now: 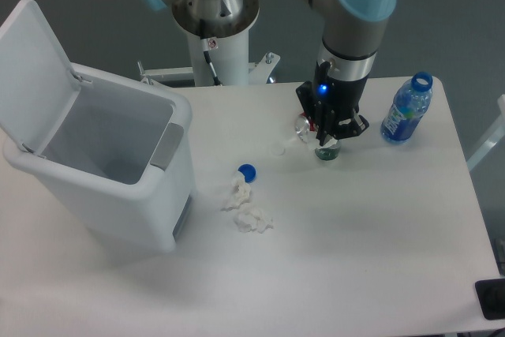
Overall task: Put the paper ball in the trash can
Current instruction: 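Grasp the white paper ball beside the small bottle and lift it, then carry the held paper ball over to the open trash can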
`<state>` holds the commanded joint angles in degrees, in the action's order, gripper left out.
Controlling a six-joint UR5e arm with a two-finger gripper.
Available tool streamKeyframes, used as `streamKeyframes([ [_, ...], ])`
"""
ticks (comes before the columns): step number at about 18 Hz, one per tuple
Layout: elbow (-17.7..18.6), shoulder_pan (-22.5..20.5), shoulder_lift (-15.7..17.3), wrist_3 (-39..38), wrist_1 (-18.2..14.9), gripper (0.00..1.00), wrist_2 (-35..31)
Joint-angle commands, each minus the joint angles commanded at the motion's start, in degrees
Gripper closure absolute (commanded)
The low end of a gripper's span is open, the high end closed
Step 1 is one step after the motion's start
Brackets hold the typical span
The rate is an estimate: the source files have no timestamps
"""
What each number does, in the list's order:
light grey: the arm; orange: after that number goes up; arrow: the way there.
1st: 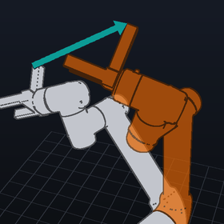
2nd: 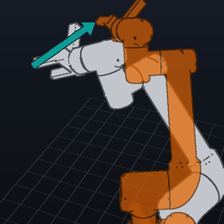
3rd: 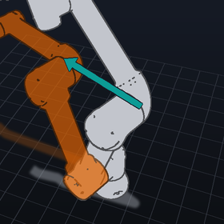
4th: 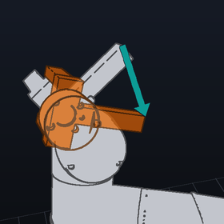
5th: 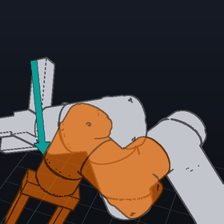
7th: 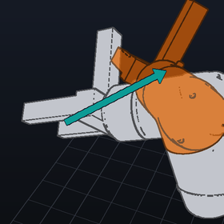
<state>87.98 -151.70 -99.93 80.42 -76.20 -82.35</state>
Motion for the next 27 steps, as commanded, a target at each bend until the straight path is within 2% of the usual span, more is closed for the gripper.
streamKeyframes([
  [10,-0.88,0.09,-0.09,-2.81,0.26,1.00,1.49],
  [17,-2.90,2.46,-0.27,-14.23,0.44,1.00,3.08],
  [23,-2.73,3.95,4.03,-30.74,0.70,1.00,3.25],
  [27,-2.64,5.62,7.29,-37.43,1.66,1.00,4.12],
])
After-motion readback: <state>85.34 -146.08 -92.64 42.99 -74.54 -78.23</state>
